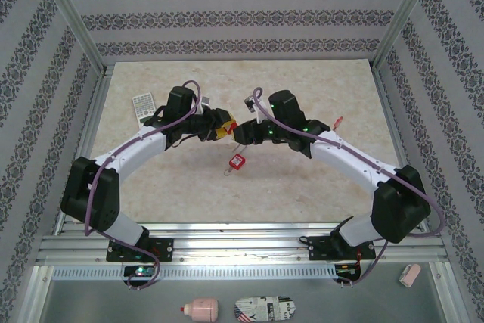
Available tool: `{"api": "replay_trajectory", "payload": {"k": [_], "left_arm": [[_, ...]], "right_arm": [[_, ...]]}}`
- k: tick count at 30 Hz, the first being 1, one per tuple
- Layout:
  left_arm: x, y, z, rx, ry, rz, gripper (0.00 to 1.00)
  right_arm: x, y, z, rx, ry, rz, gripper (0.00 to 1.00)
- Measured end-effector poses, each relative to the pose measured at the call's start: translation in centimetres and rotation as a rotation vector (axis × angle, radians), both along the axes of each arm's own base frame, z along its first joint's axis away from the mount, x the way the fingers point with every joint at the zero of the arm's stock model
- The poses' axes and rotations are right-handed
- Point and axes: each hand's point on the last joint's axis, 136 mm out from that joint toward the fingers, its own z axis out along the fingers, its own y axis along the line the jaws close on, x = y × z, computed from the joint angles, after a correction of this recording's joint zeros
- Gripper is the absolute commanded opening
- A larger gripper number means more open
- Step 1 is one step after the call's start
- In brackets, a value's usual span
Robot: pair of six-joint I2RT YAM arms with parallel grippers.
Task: Unlock with the key
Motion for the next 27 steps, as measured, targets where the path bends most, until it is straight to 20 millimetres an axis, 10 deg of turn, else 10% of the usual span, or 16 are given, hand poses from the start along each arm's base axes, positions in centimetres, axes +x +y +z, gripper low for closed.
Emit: {"api": "replay_trajectory", "payload": {"k": [17, 27], "left_arm": [[0.2, 0.1, 0.2, 0.005, -0.012, 0.013, 0.00], [1.3, 0.5, 1.8, -0.040, -0.190, 0.070, 0.00]], "right_arm": [[1.2, 0.4, -1.6, 0.012, 0.051, -0.038, 0.01], [2.8, 0.3, 0.0, 0.266, 0.185, -0.048, 0.00]]}}
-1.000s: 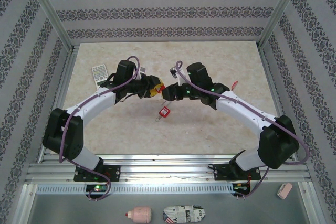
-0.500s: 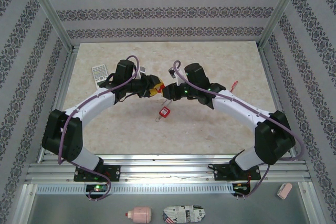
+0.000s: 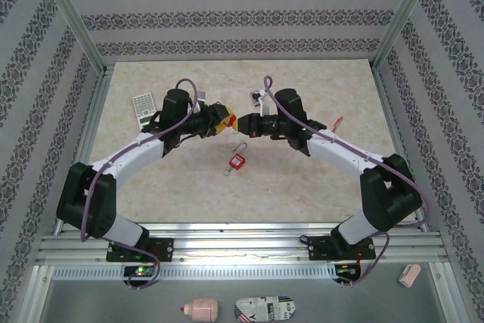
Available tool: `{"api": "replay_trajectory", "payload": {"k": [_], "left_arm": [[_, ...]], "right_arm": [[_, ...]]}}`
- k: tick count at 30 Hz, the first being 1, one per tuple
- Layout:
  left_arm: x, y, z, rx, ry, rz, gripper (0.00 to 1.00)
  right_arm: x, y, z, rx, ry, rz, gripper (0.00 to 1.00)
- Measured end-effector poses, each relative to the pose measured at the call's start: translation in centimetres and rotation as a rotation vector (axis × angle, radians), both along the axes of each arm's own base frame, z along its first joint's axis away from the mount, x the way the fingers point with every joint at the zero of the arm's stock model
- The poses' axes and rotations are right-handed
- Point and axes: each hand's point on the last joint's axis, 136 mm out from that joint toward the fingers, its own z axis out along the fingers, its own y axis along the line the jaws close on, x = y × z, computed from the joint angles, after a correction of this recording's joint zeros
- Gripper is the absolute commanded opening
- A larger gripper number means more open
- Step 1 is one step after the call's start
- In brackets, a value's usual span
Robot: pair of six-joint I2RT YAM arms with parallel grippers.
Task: Unlock with the key
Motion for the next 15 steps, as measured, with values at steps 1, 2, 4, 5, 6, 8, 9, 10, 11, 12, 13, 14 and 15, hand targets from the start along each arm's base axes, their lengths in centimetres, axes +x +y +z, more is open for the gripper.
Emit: {"api": "replay_trajectory", "payload": {"k": [1, 2, 4, 5, 6, 8, 9, 10, 11, 12, 13, 14, 15], "left_arm": [[0.1, 0.2, 0.1, -0.006, -0.025, 0.013, 0.00], [0.2, 0.3, 0.2, -0.011, -0.045, 0.023, 0.00], [0.4, 0.8, 0.3, -0.029, -0.091, 0.051, 0.00], [0.4, 1.0, 0.4, -0.035, -0.109, 0.061, 0.00], [0.5, 1.2, 0.5, -0.045, -0.131, 0.071, 0.00], [0.6, 1.4, 0.8, -0.065, -0.169, 0.085, 0.00], [0.6, 1.5, 1.0, -0.076, -0.191, 0.090, 0.00], [0.7, 1.5, 1.4, -0.086, -0.217, 0.096, 0.00], [0.6, 1.6, 1.8, -0.094, -0.238, 0.098, 0.00], [0.6, 1.7, 2.3, -0.104, -0.265, 0.105, 0.00], [0.6, 1.9, 2.7, -0.114, -0.293, 0.110, 0.00], [0.5, 1.9, 3.0, -0.123, -0.317, 0.112, 0.00], [0.4, 2.0, 3.4, -0.132, -0.344, 0.116, 0.00]], "right_arm": [[0.2, 0.1, 0.1, 0.036, 0.021, 0.005, 0.00], [0.4, 0.2, 0.3, 0.069, 0.042, 0.012, 0.00], [0.7, 0.5, 0.5, 0.132, 0.088, 0.030, 0.00], [0.7, 0.7, 0.6, 0.153, 0.105, 0.040, 0.00], [0.9, 0.8, 0.7, 0.176, 0.124, 0.047, 0.00], [1.1, 0.9, 1.0, 0.211, 0.152, 0.055, 0.00], [1.2, 0.9, 1.3, 0.230, 0.168, 0.057, 0.00], [1.3, 0.9, 1.6, 0.251, 0.181, 0.062, 0.00], [1.3, 1.0, 1.9, 0.268, 0.188, 0.066, 0.00], [1.4, 1.0, 2.4, 0.291, 0.191, 0.072, 0.00], [1.5, 1.0, 2.9, 0.315, 0.196, 0.079, 0.00], [1.6, 1.0, 3.3, 0.335, 0.201, 0.082, 0.00], [1.6, 1.1, 3.6, 0.355, 0.208, 0.089, 0.00]]}}
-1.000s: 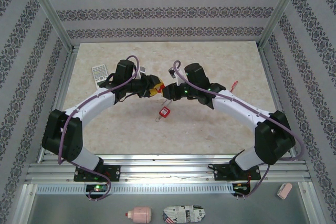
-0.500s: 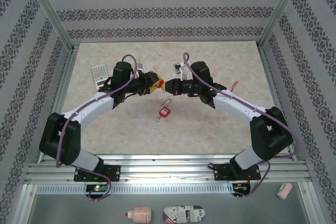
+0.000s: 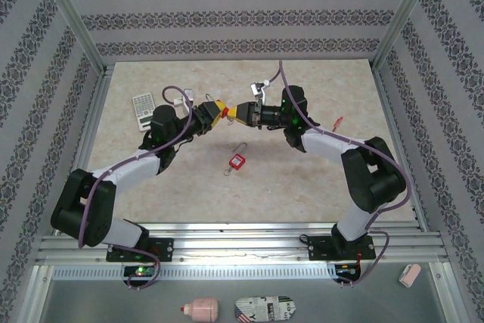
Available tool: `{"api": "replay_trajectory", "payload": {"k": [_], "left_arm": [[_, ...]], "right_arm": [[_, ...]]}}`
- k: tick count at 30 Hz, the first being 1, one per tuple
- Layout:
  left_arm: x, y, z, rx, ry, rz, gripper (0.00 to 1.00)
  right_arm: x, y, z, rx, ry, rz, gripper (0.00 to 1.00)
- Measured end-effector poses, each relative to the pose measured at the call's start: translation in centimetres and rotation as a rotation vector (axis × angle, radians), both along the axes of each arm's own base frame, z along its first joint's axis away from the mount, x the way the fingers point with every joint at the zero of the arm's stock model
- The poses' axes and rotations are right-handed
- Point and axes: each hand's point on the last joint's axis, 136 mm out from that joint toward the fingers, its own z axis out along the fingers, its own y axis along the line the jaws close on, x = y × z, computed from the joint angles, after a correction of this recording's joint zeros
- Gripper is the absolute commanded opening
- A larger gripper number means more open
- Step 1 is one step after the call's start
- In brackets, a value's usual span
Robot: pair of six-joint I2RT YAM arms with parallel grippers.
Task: Unlock with the key
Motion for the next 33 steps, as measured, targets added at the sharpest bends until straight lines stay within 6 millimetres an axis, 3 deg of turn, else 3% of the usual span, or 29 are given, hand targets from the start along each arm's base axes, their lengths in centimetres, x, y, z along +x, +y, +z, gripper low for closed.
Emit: {"api": "replay_trajectory", "payload": {"k": [8, 12, 16, 19, 24, 29, 33], "left_arm": [[-0.4, 0.7, 1.7, -0.024, -0.146, 0.020, 0.00], [-0.9, 0.2, 1.5, 0.004, -0.170, -0.019, 0.00], [-3.9, -2.4, 0.6, 0.048, -0.162, -0.183, 0.00], [-4.9, -2.7, 0.3, 0.081, -0.157, -0.226, 0.00], [-4.8, -2.7, 0.0, 0.134, -0.141, -0.233, 0.00], [-4.2, -2.4, -0.5, 0.184, -0.090, -0.211, 0.00], [-3.3, -2.1, -0.3, 0.229, -0.029, -0.181, 0.00]], "right_arm": [[0.0, 0.4, 1.6, 0.061, 0.033, 0.045, 0.00], [1.0, -0.1, 1.0, 0.042, 0.050, -0.001, 0.01], [3.1, -1.3, 0.4, -0.019, 0.035, -0.117, 0.30], [3.1, -2.2, 1.2, -0.055, -0.018, -0.158, 0.37], [2.1, -2.6, 2.8, -0.077, -0.114, -0.156, 0.45], [0.3, -3.2, 1.9, -0.192, -0.188, -0.153, 0.45], [-2.9, -2.6, 1.1, -0.321, -0.288, -0.126, 0.43]]}}
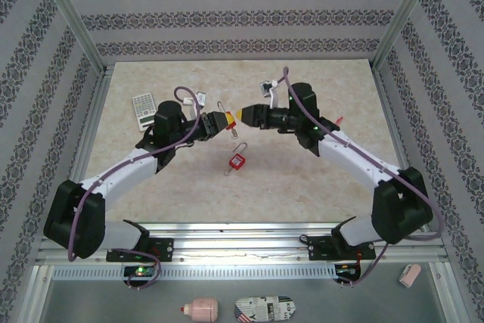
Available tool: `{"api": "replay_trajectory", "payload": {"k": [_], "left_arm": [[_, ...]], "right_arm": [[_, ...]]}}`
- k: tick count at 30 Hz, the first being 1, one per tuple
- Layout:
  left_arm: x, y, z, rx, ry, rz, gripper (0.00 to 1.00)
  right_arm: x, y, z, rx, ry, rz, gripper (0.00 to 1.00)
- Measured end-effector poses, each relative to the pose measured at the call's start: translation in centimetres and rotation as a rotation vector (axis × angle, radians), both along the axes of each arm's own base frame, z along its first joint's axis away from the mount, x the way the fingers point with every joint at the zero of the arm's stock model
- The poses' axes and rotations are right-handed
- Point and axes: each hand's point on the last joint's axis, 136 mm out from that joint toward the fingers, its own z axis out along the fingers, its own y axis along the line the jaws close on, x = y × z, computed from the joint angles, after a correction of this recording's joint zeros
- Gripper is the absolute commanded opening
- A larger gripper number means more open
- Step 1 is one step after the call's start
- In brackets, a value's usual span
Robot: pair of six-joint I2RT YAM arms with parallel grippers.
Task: Unlock with the key
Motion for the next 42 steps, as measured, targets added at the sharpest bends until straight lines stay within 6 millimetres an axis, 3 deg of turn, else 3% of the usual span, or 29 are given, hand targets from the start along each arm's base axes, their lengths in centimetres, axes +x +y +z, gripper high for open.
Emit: {"api": "replay_trajectory", "payload": {"k": [6, 16, 28, 33, 39, 42], "left_arm": [[0.5, 0.5, -0.4, 0.051, 0.044, 0.039, 0.00], [0.2, 0.8, -1.7, 0.081, 0.095, 0.046, 0.00], [0.2, 0.7, -1.7, 0.080, 0.095, 0.043, 0.00], [0.1, 0.6, -1.7, 0.080, 0.095, 0.041, 0.00], [0.3, 0.7, -1.8, 0.087, 0.094, 0.056, 0.00], [0.4, 0.7, -2.0, 0.091, 0.096, 0.063, 0.00]], "right_arm": [[-3.0, 1.6, -2.2, -0.145, -0.067, 0.059, 0.38], [-2.5, 0.7, -5.3, -0.279, -0.067, 0.030, 0.36], [-3.0, 1.5, -6.1, -0.297, -0.068, 0.056, 0.36], [-3.0, 1.8, -5.9, -0.296, -0.072, 0.060, 0.24], [-2.8, 2.3, -5.5, -0.293, -0.084, 0.068, 0.01], [-2.6, 2.4, -5.7, -0.295, -0.083, 0.068, 0.00]]}}
